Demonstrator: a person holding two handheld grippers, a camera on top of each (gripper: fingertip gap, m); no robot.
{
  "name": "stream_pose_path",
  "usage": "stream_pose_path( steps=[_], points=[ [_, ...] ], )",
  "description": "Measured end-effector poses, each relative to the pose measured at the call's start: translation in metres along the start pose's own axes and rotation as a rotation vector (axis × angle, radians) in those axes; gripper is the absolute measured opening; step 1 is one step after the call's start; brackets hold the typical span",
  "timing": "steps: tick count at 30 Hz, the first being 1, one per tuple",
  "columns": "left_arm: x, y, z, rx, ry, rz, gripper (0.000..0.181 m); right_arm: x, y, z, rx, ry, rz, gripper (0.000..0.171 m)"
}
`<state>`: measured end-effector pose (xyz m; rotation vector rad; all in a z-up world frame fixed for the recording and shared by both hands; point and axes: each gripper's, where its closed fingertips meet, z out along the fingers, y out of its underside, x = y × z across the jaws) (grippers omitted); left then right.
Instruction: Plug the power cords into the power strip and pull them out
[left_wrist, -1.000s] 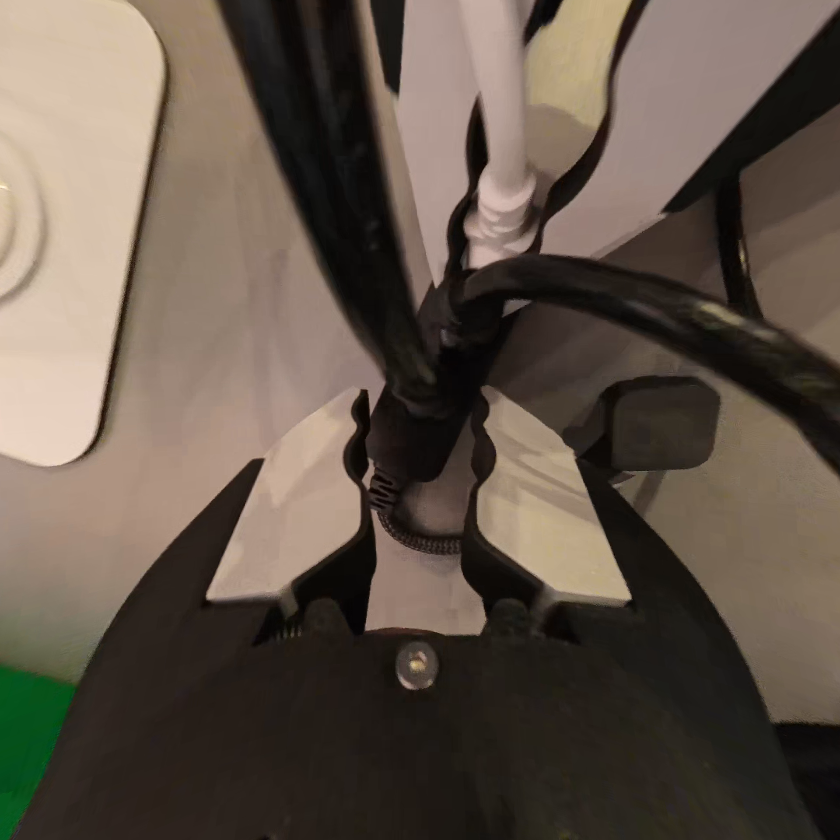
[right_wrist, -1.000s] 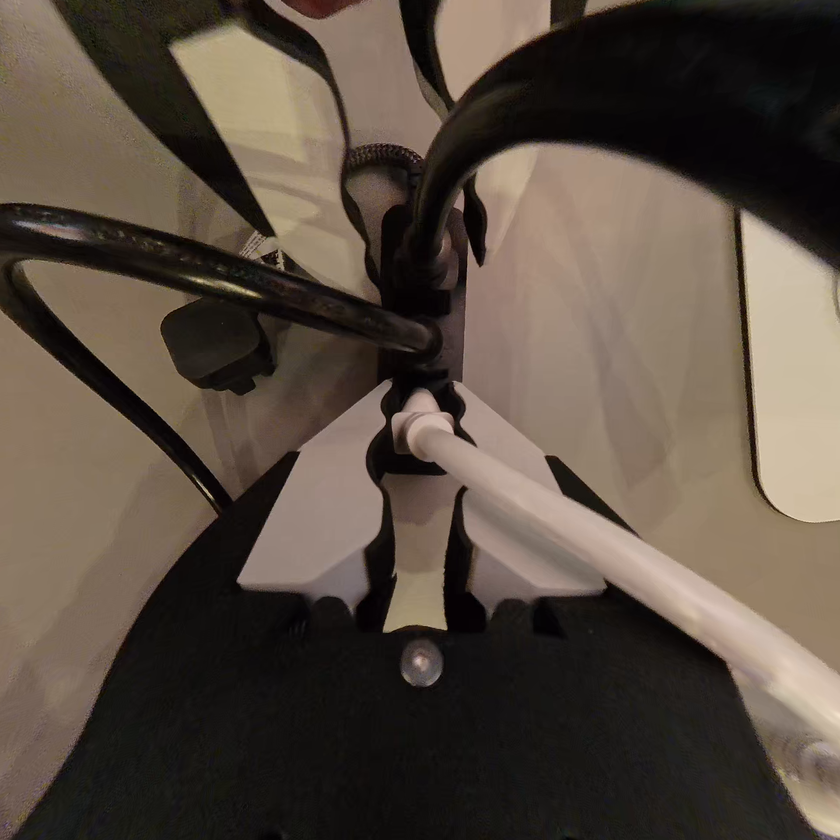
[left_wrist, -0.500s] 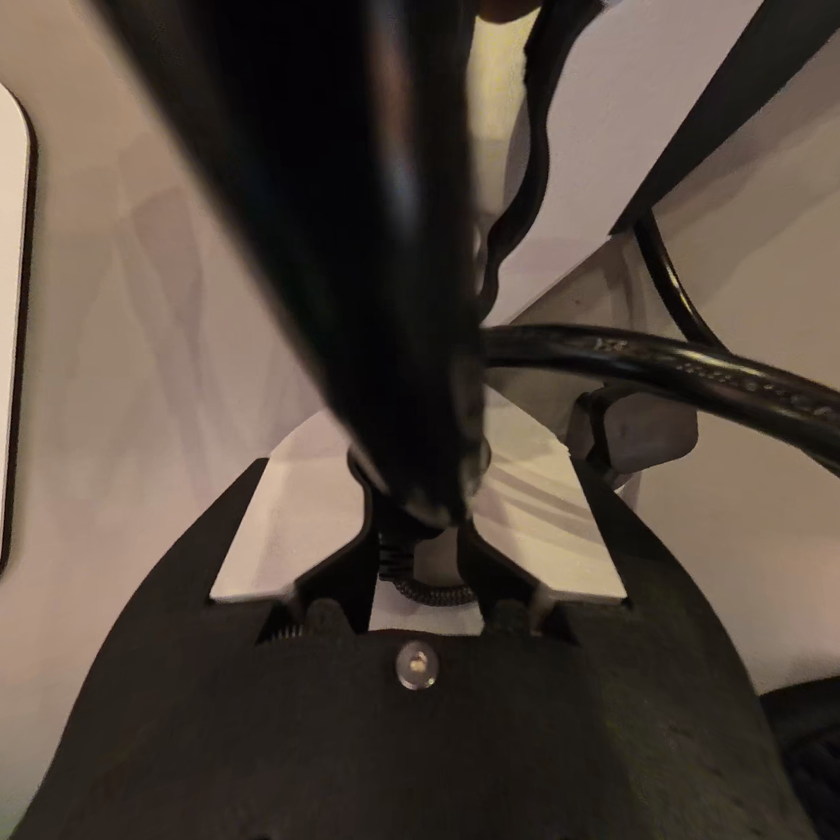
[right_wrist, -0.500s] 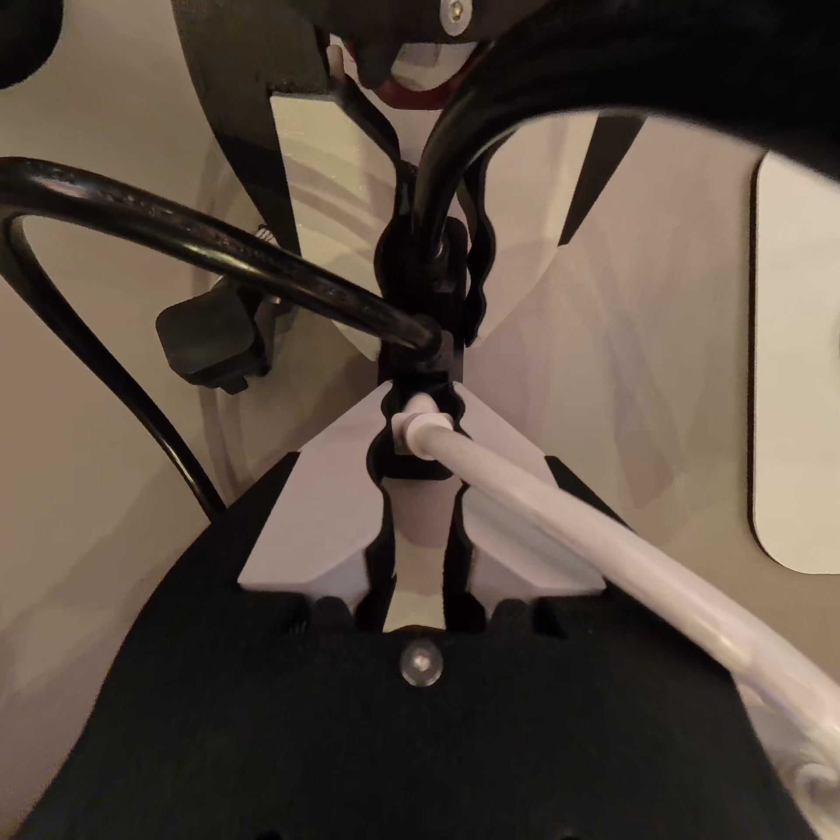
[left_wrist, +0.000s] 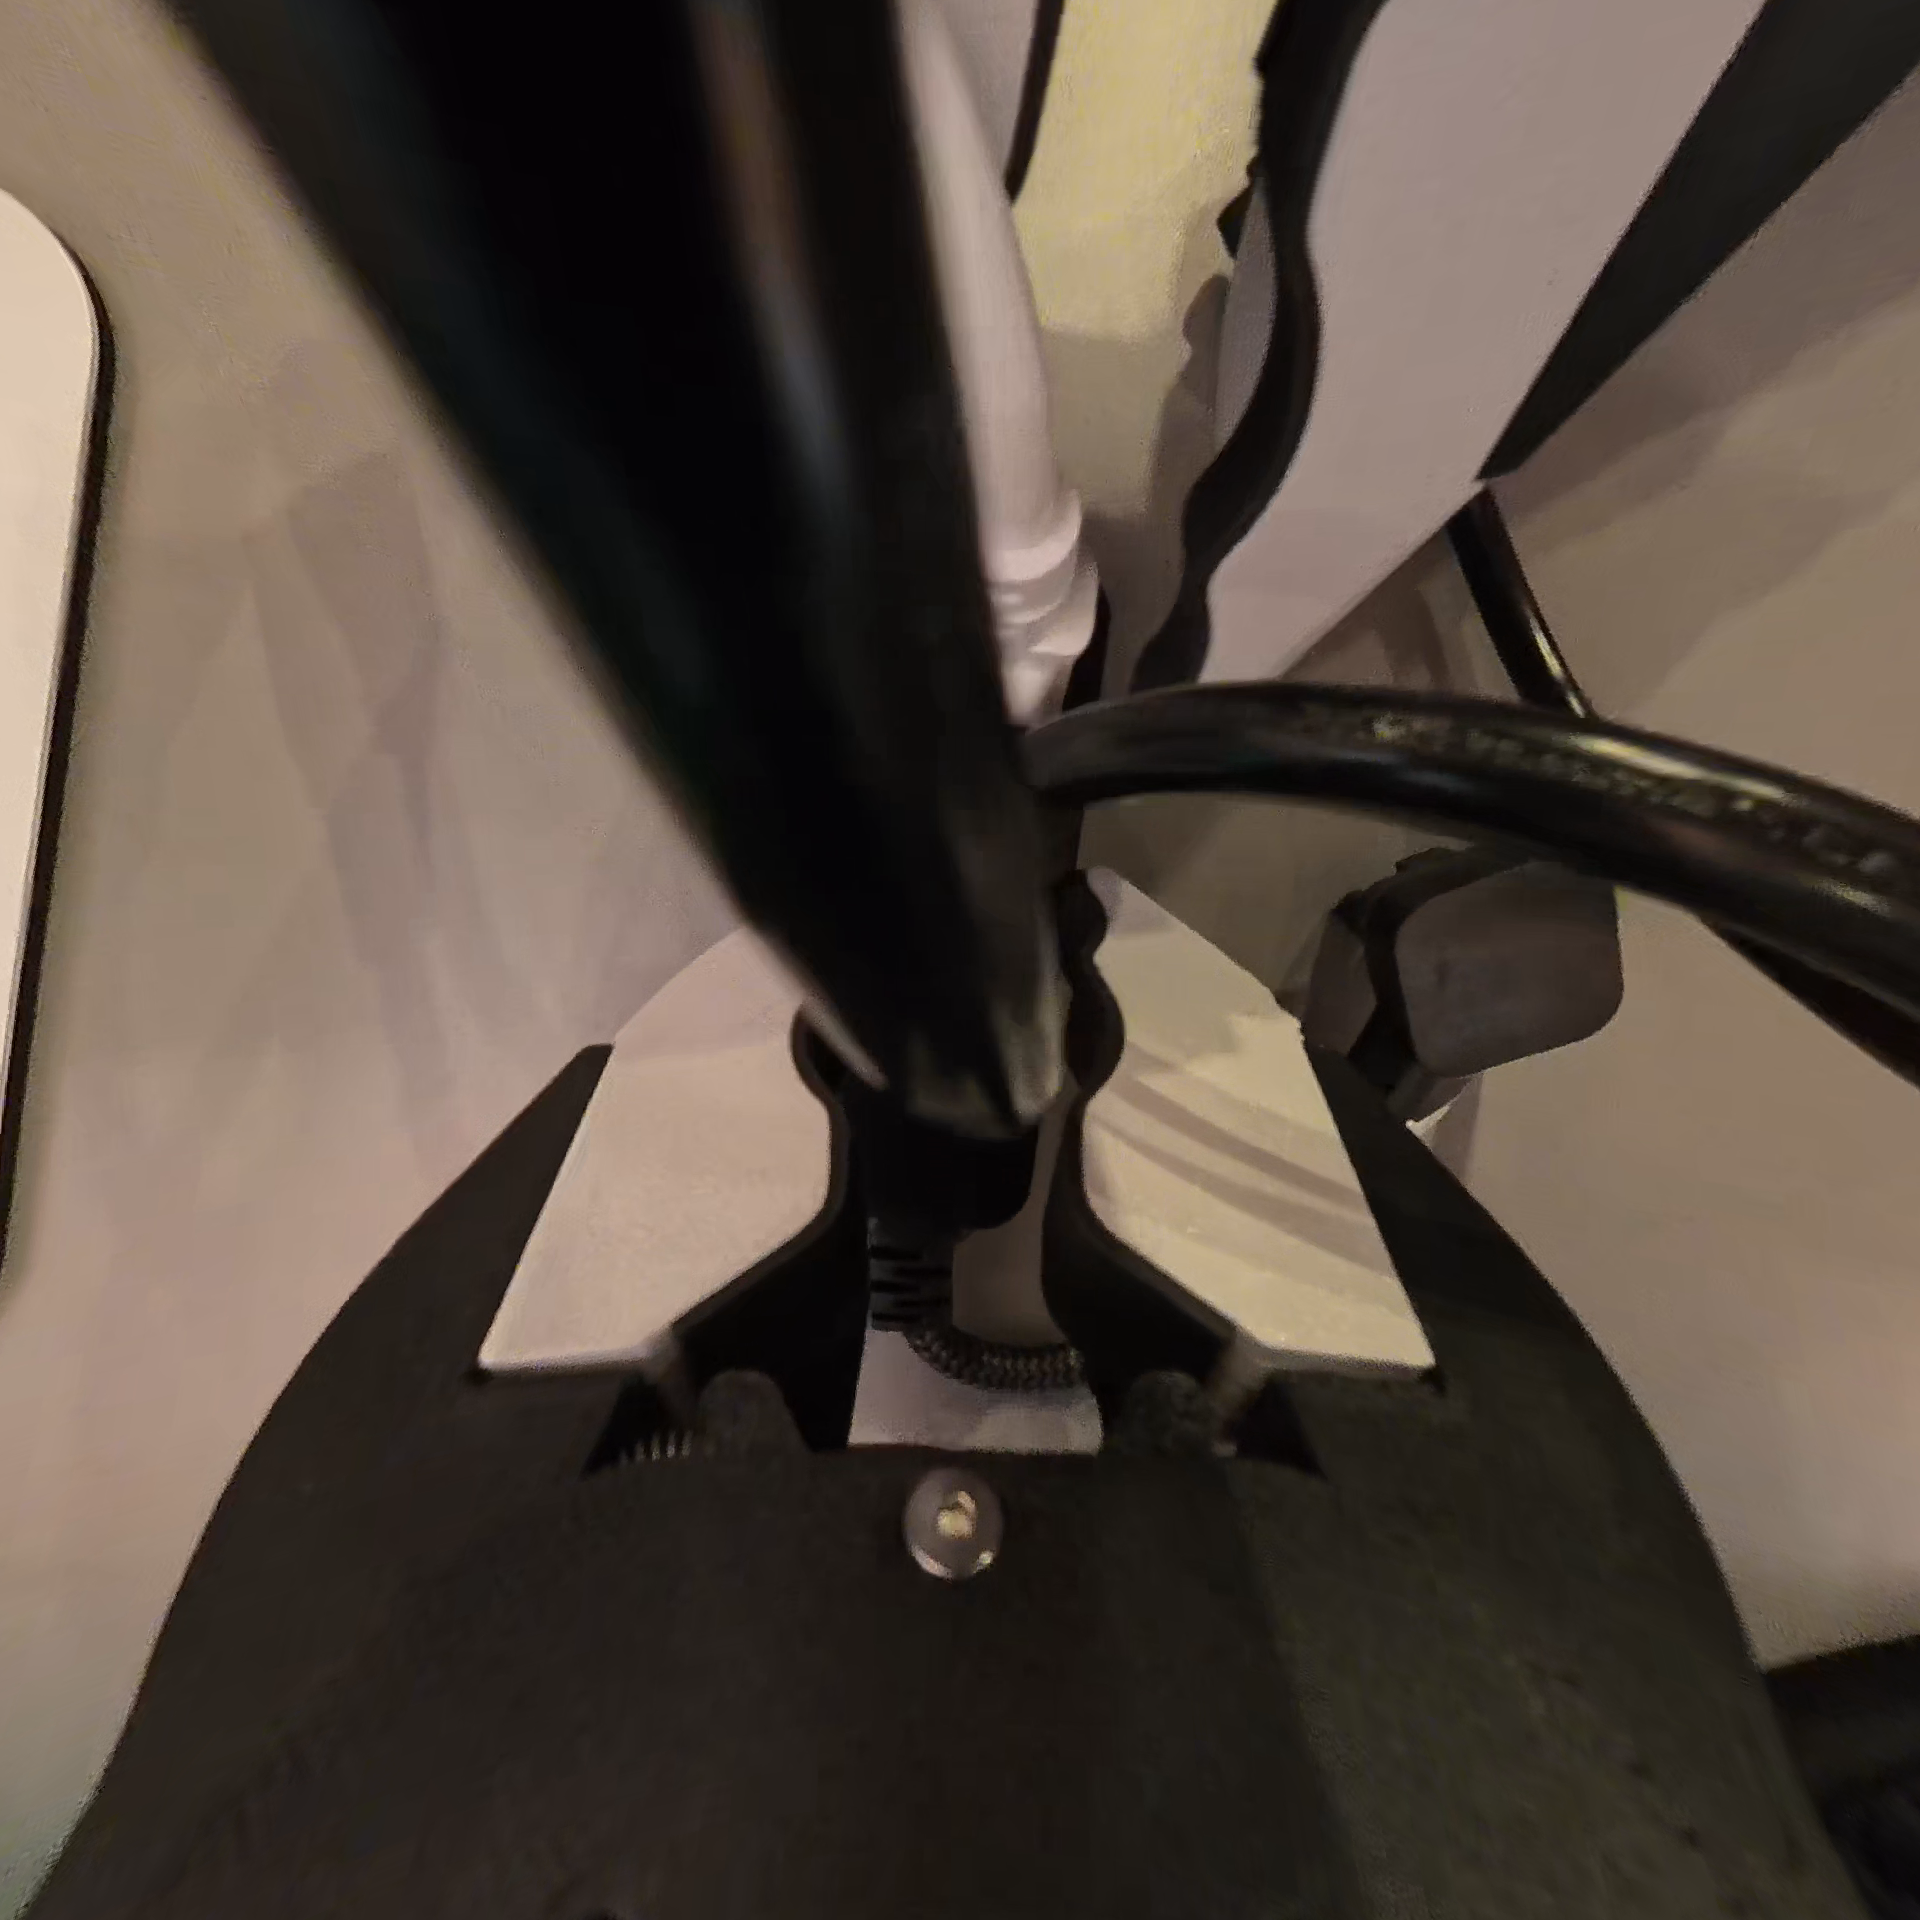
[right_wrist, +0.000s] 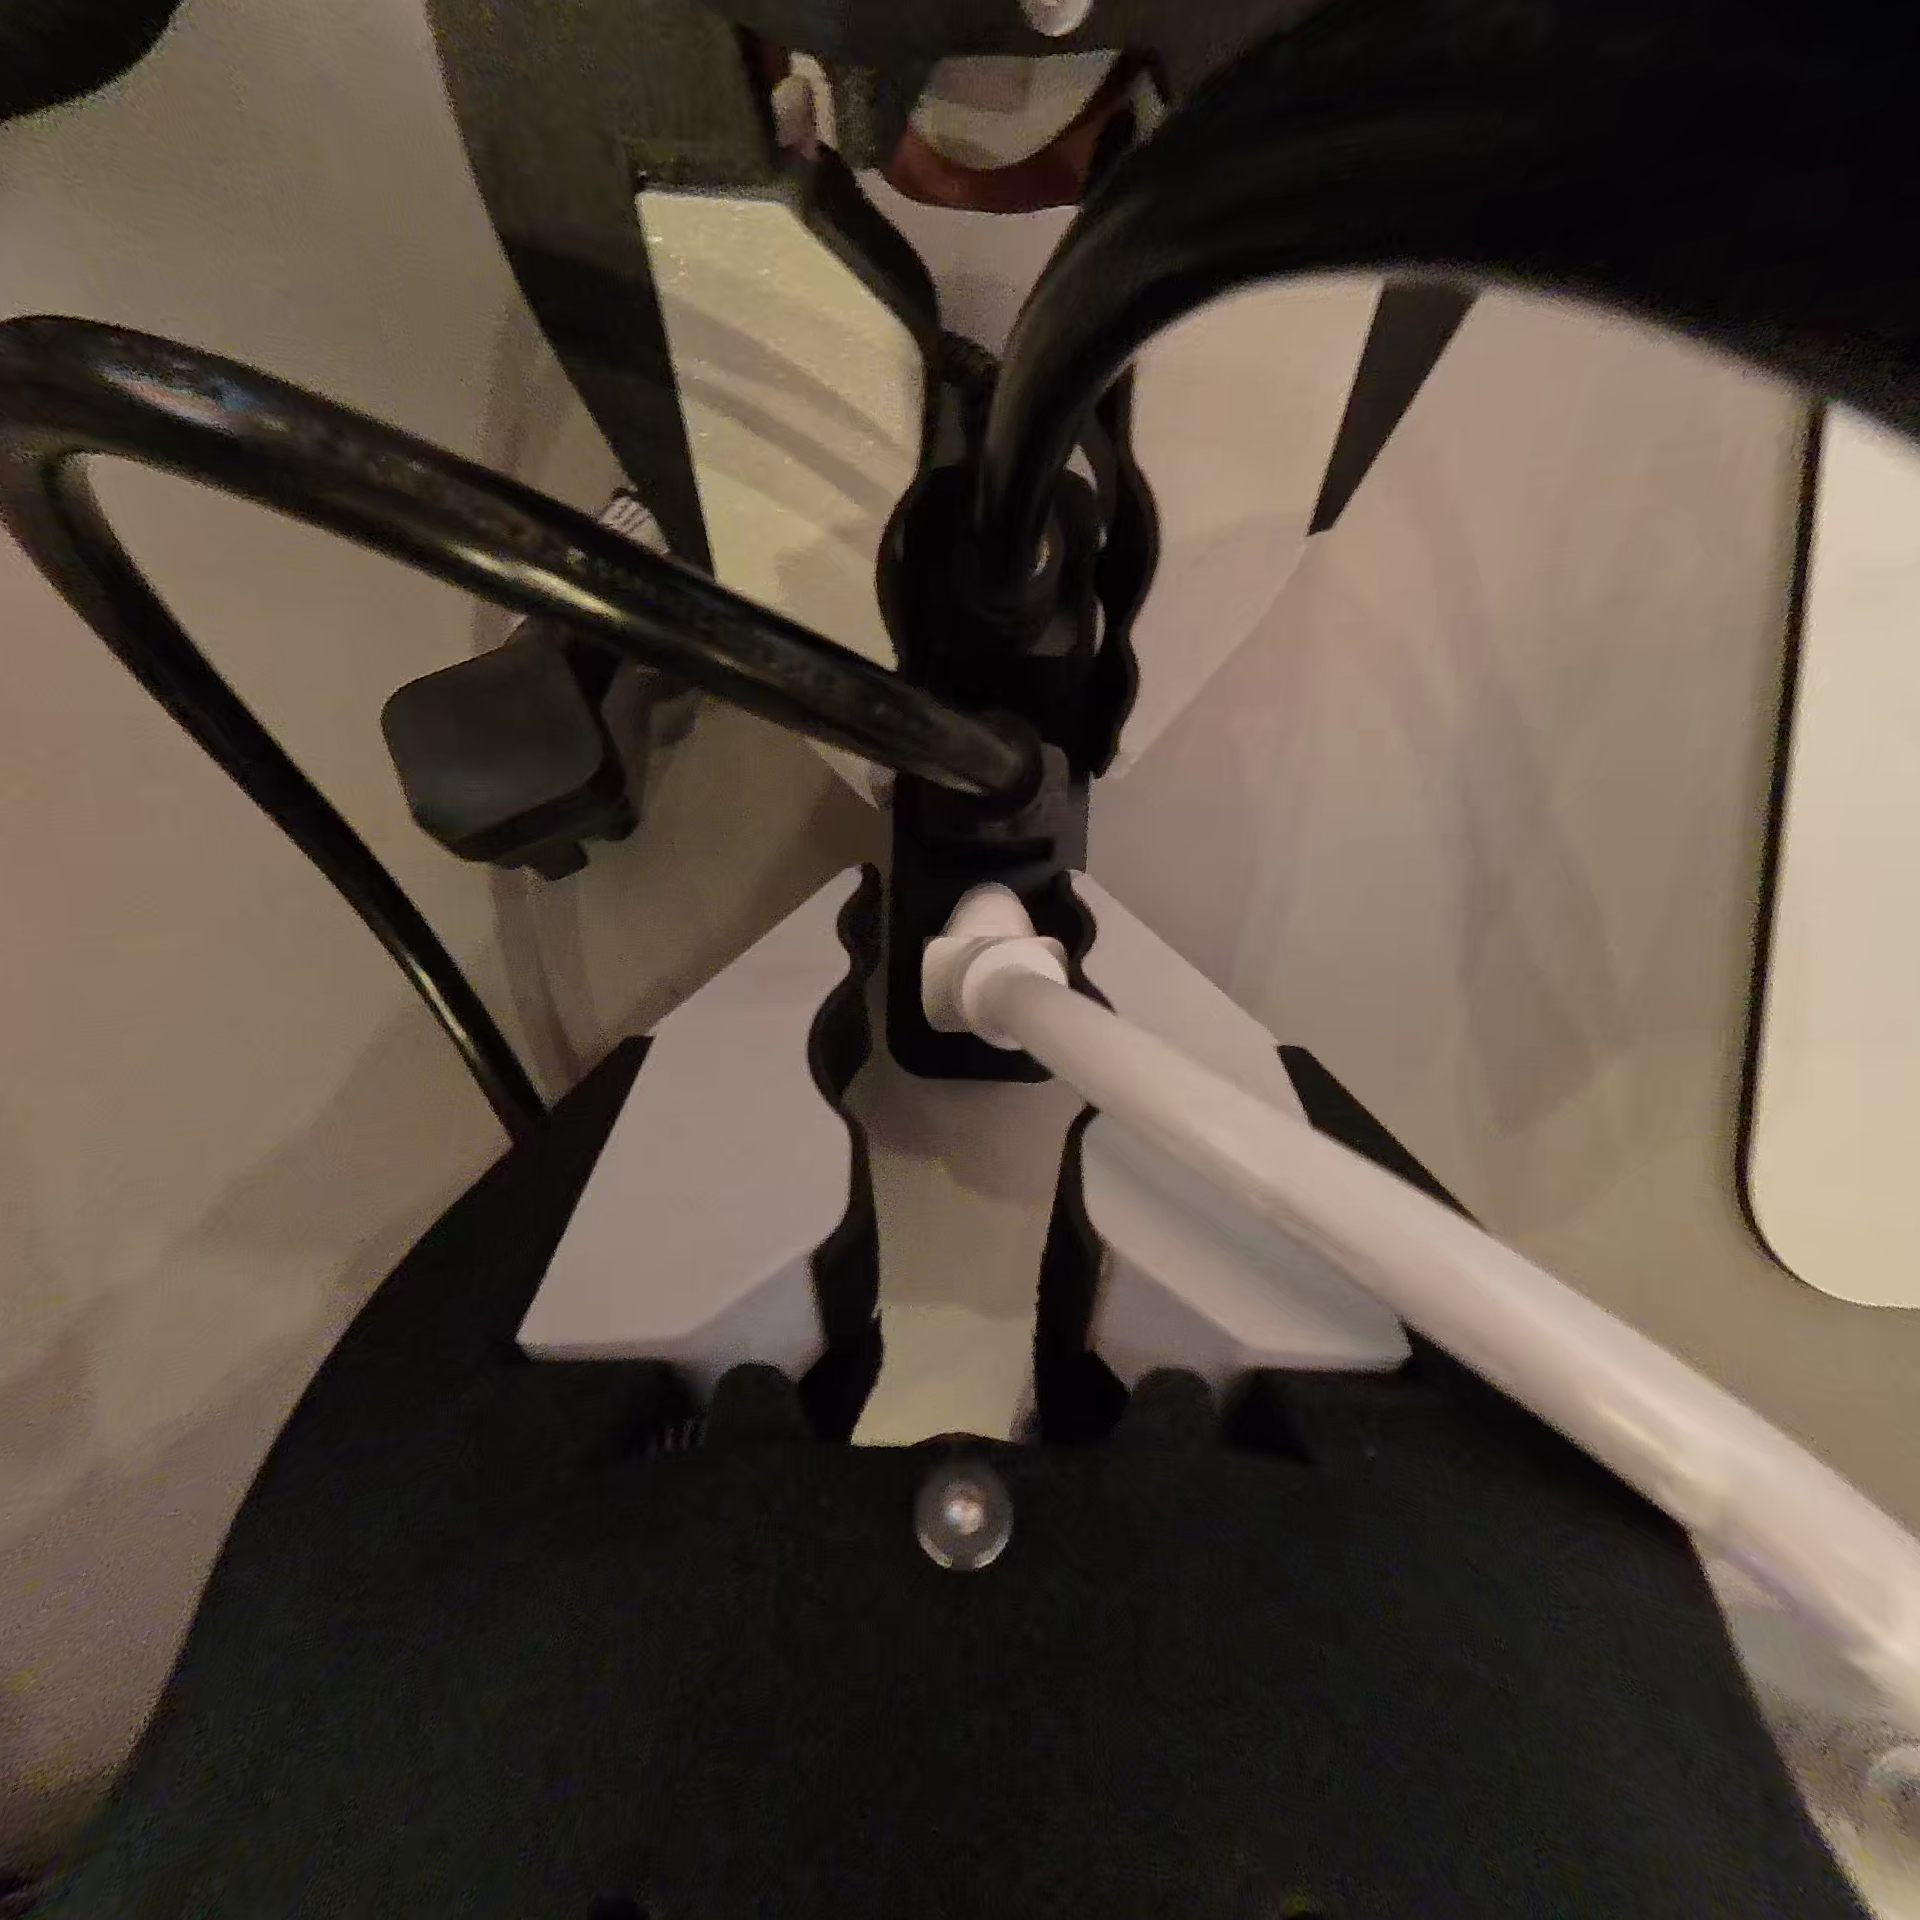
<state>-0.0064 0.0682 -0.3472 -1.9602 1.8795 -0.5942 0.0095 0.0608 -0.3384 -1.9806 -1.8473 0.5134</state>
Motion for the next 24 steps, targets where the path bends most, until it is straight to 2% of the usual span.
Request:
stream_pose_path(
  steps=[5,10,12,13,17,24],
  points=[
    [0.0018,-0.0034,0.0003,0.058,-0.011,-0.007,0.037,0.0024,0.0017,-0.0004,0.005,0.016,-0.017,0.021],
    [0.0015,-0.0054,-0.0031,0.126,-0.070,0.010,0.036,0.0029,0.0015,-0.0010,0.029,-0.007,-0.018,0.021],
    [0.0018,-0.0047,-0.0037,0.118,-0.068,0.018,0.034,0.0024,0.0018,-0.0009,0.027,-0.007,-0.033,0.021],
    [-0.0007,-0.0048,-0.0060,0.123,-0.077,0.019,0.026,0.0014,0.0017,-0.0011,0.028,-0.014,-0.034,0.021],
    [0.0021,-0.0061,-0.0062,0.160,-0.045,0.019,0.025,0.0009,0.0018,-0.0012,0.036,-0.022,-0.041,0.021],
    [0.0036,-0.0031,-0.0040,0.098,-0.090,0.081,0.026,0.0000,0.0018,-0.0009,0.029,-0.015,-0.074,0.018]
  ],
)
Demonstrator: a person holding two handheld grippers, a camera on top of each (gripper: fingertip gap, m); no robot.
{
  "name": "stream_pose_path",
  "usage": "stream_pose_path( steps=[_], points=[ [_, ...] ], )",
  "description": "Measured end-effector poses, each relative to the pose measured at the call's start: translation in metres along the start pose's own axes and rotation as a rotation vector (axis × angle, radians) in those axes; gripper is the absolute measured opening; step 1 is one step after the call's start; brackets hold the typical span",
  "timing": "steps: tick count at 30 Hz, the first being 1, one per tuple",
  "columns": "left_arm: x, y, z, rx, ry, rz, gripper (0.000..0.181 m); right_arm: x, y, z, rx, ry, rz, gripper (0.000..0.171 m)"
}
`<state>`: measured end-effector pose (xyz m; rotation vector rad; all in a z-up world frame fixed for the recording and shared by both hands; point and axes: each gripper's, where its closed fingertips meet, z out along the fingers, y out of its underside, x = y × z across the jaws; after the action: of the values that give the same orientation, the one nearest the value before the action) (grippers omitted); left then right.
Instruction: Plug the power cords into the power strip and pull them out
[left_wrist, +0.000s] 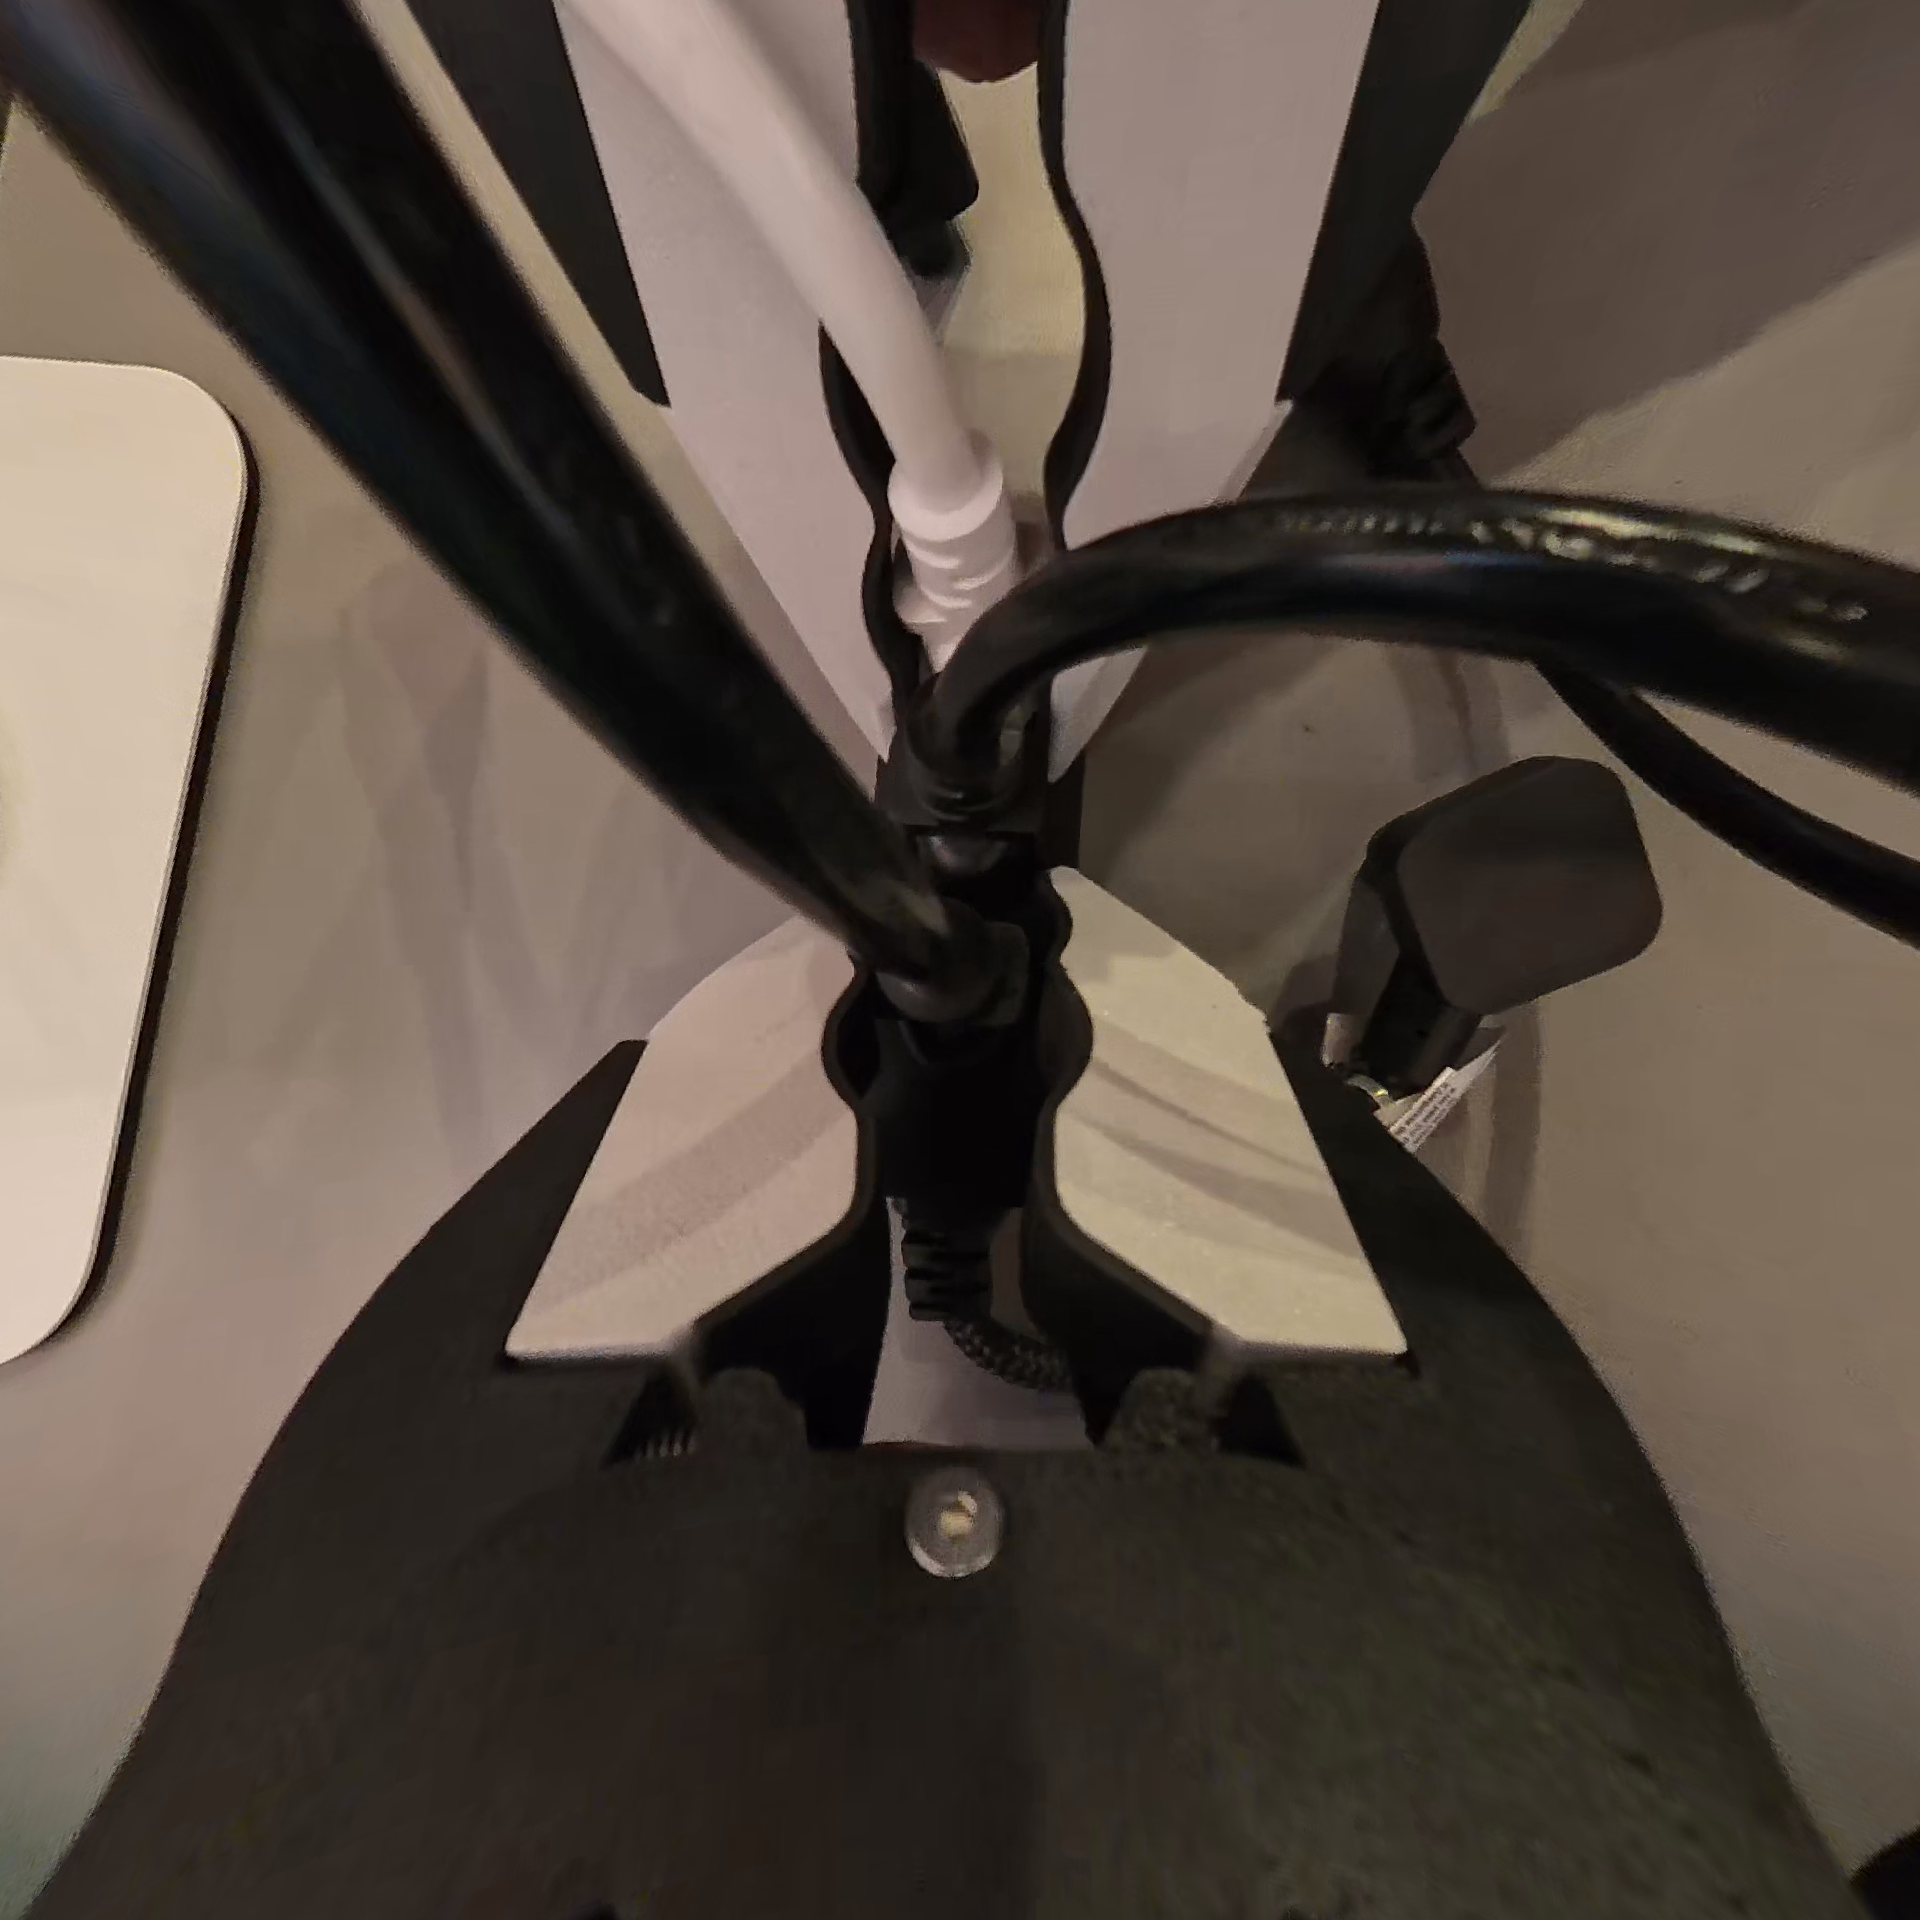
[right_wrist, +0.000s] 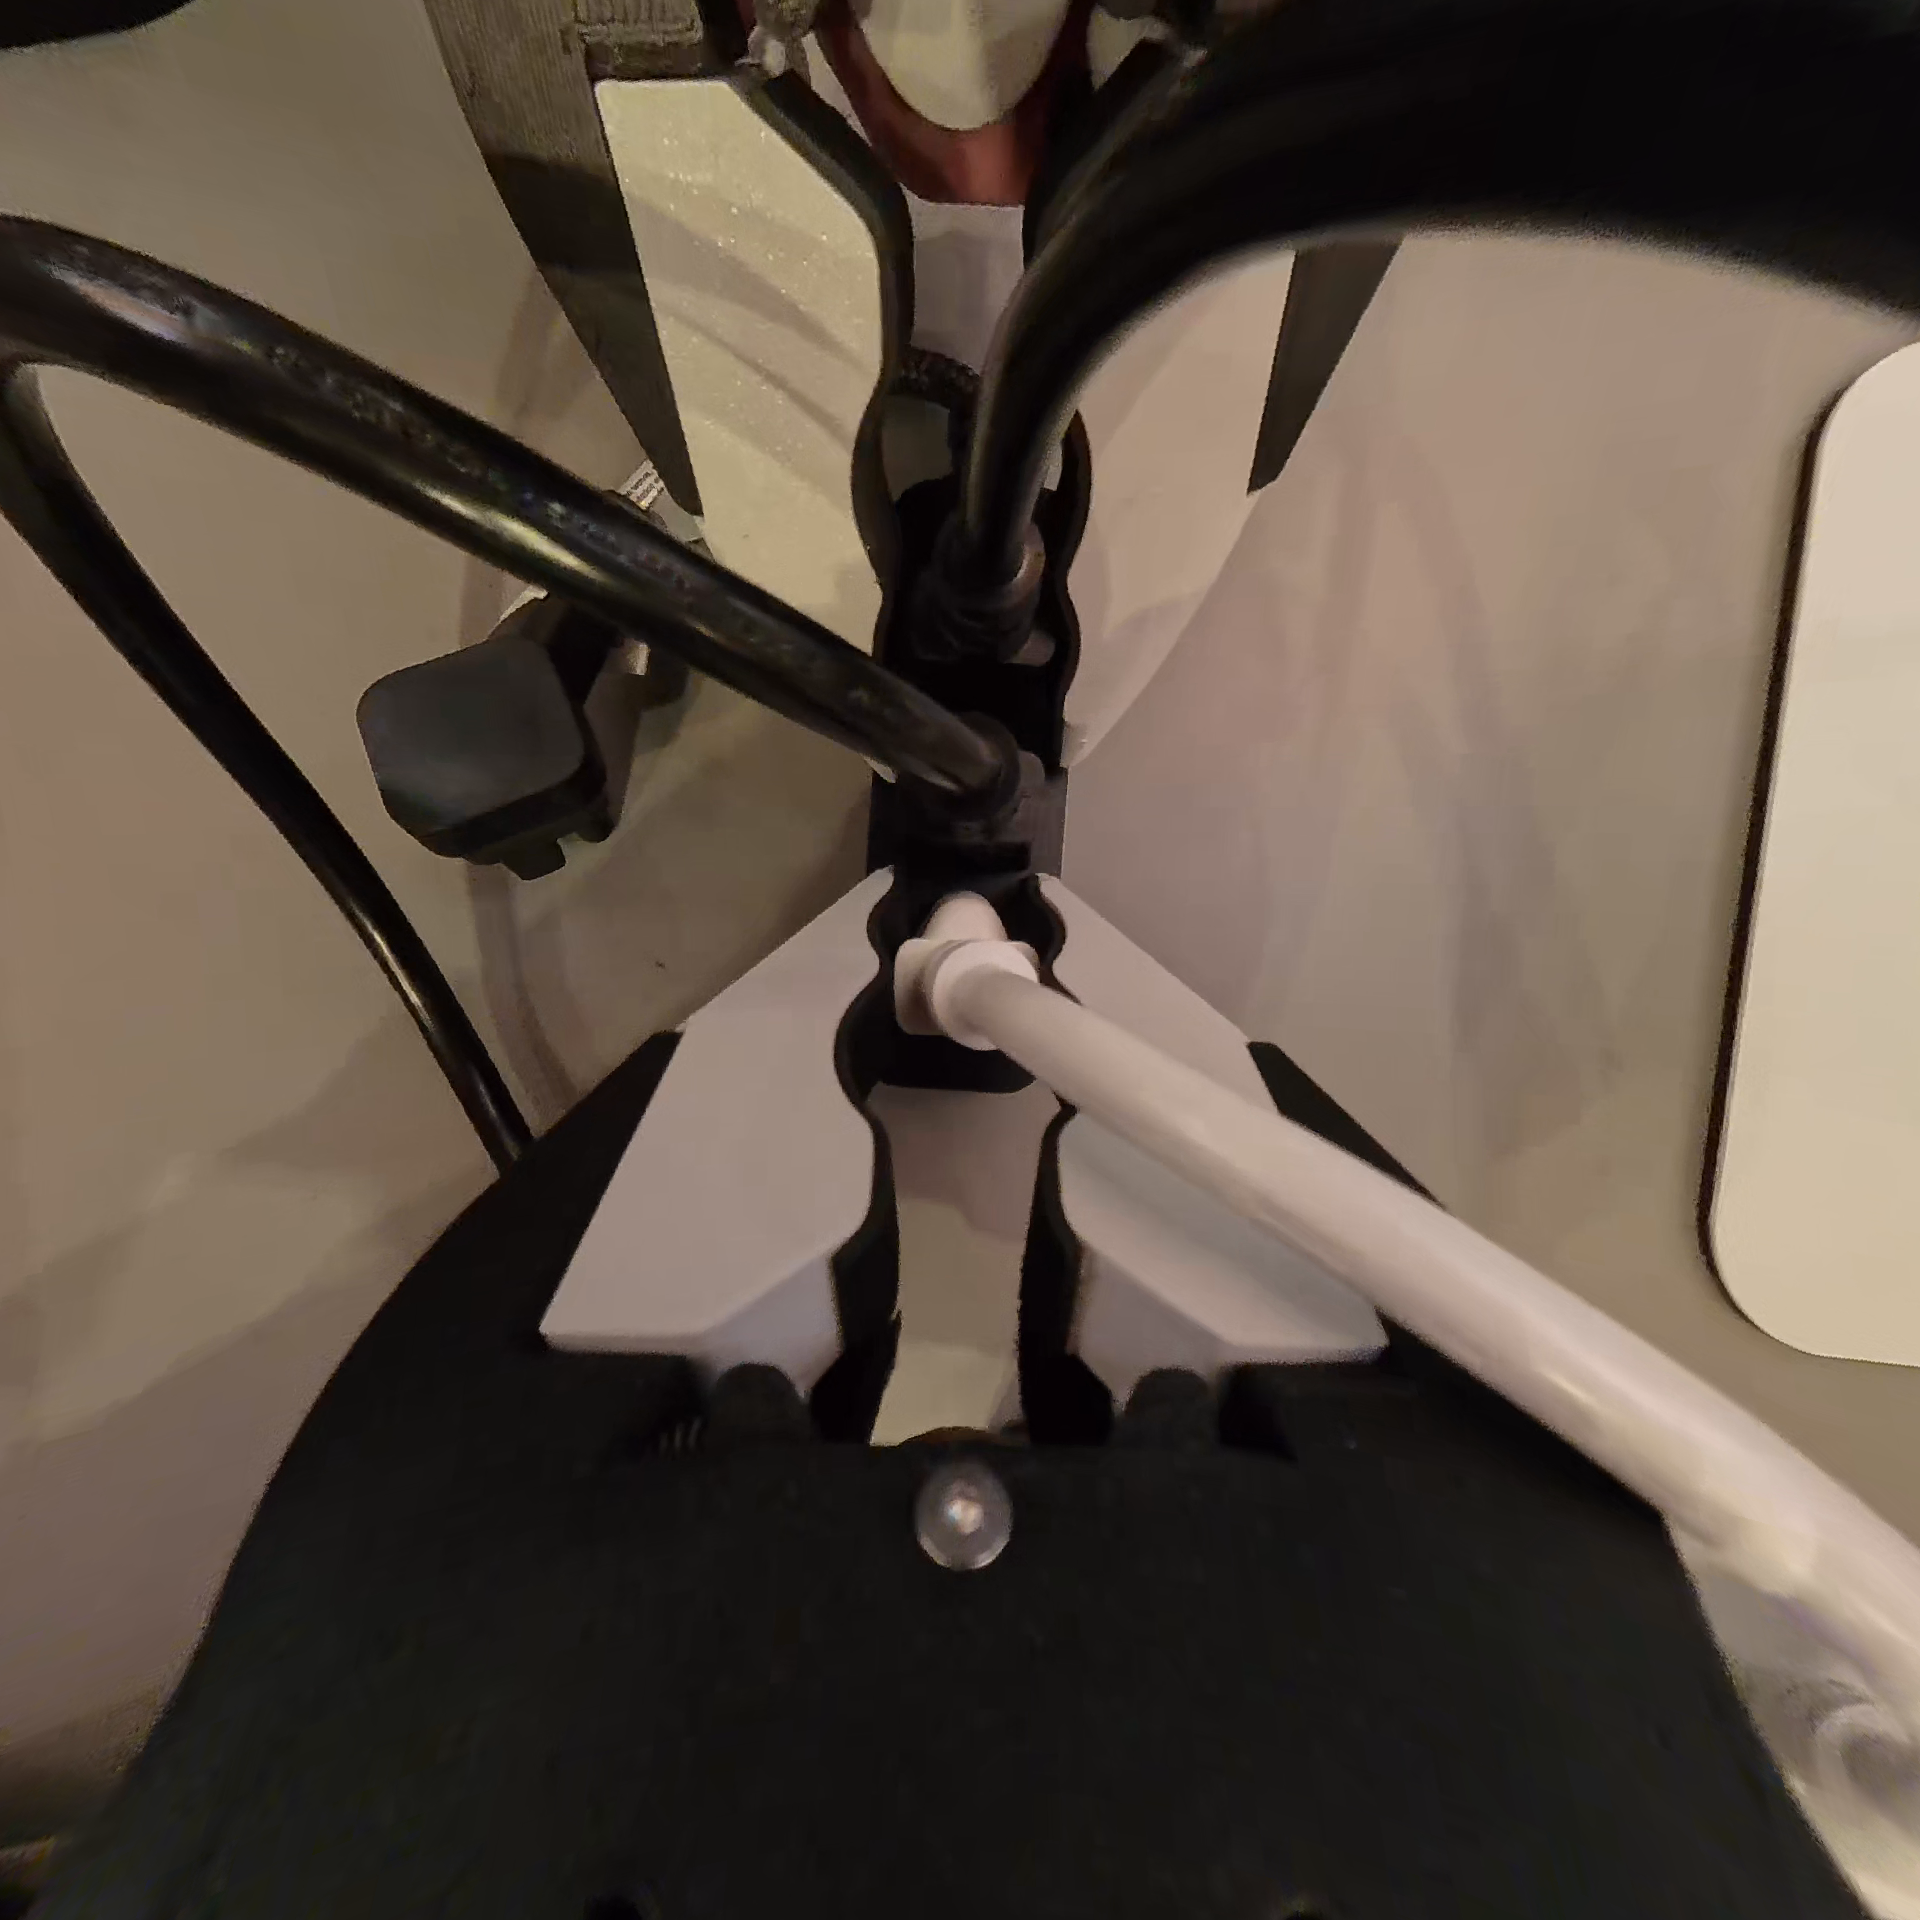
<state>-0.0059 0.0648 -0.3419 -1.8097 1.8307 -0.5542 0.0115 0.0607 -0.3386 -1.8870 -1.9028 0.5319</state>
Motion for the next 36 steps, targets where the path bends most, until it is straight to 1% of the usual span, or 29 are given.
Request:
stream_pose_path(
  steps=[6,11,13,15,18,21,22,23,25,26,29,30,31,33,34,35,36],
  points=[
    [0.001,0.000,0.000,-0.008,-0.010,0.006,0.027,0.001,0.002,0.001,-0.022,0.016,-0.022,0.019],
    [0.004,-0.004,0.003,-0.018,0.000,0.029,0.026,-0.004,0.008,-0.003,-0.097,-0.002,-0.012,0.022],
    [0.005,-0.005,0.004,-0.018,0.004,0.032,0.026,-0.008,0.011,-0.005,-0.102,-0.028,-0.007,0.030],
    [0.005,-0.006,0.005,-0.020,0.004,0.035,0.026,-0.008,0.012,-0.005,-0.125,-0.020,-0.006,0.029],
    [0.005,-0.006,0.005,-0.022,0.011,0.034,0.026,-0.013,0.013,-0.006,-0.136,-0.046,0.009,0.036],
    [0.005,-0.006,0.005,-0.018,0.003,0.033,0.026,-0.013,0.012,-0.006,-0.111,-0.061,0.031,0.035],
    [0.005,-0.007,0.005,-0.016,0.002,0.030,0.028,-0.016,0.012,-0.007,-0.111,-0.079,0.048,0.041],
    [0.006,-0.008,0.006,-0.013,0.001,0.027,0.027,-0.017,0.012,-0.008,-0.114,-0.086,0.047,0.043],
    [0.006,-0.008,0.006,-0.008,-0.004,0.029,0.027,-0.015,0.012,-0.008,-0.096,-0.084,0.055,0.037],
    [0.006,-0.008,0.006,-0.007,-0.004,0.026,0.027,-0.016,0.011,-0.008,-0.082,-0.102,0.065,0.040],
    [0.006,-0.008,0.006,-0.002,-0.004,0.027,0.026,-0.017,0.009,-0.011,-0.010,-0.172,0.146,0.041],
    [0.006,-0.008,0.006,0.001,-0.004,0.022,0.026,-0.011,0.015,-0.012,-0.044,-0.126,0.130,0.040],
    [0.006,-0.008,0.006,0.002,-0.005,0.024,0.026,-0.006,0.022,-0.013,-0.096,-0.075,0.070,0.045],
    [0.006,-0.007,0.005,-0.007,-0.012,0.035,0.026,-0.001,0.028,-0.018,-0.158,-0.004,0.002,0.038],
    [0.006,-0.007,0.005,-0.006,-0.010,0.031,0.026,-0.004,0.026,-0.018,-0.167,-0.005,-0.017,0.029],
    [0.006,-0.007,0.005,-0.002,-0.005,0.027,0.026,-0.007,0.020,-0.016,-0.143,-0.015,-0.025,0.030],
    [0.006,-0.007,0.005,0.001,-0.001,0.026,0.026,-0.006,0.017,-0.013,-0.125,-0.014,-0.013,0.027]
  ],
)
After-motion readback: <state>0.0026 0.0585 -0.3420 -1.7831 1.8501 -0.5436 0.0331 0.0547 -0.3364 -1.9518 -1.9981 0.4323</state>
